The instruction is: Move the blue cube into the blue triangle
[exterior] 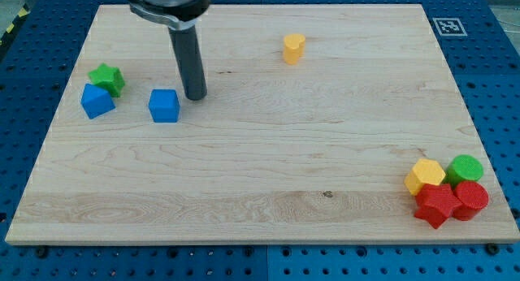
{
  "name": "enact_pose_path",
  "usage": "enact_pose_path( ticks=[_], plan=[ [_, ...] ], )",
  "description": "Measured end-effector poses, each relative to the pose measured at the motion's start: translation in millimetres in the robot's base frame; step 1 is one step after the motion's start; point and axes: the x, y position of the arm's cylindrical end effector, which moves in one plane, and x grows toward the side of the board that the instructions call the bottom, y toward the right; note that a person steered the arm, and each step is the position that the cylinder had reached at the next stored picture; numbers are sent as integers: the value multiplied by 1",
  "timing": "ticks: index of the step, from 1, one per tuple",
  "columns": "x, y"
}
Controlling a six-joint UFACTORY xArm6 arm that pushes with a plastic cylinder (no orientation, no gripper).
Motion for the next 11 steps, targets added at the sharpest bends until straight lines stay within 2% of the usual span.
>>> enact_pose_path(
  ticks=[1, 2, 6, 11],
  plan=[
    [28, 2],
    [34, -12],
    [-2, -41],
    [-3, -76]
  ],
)
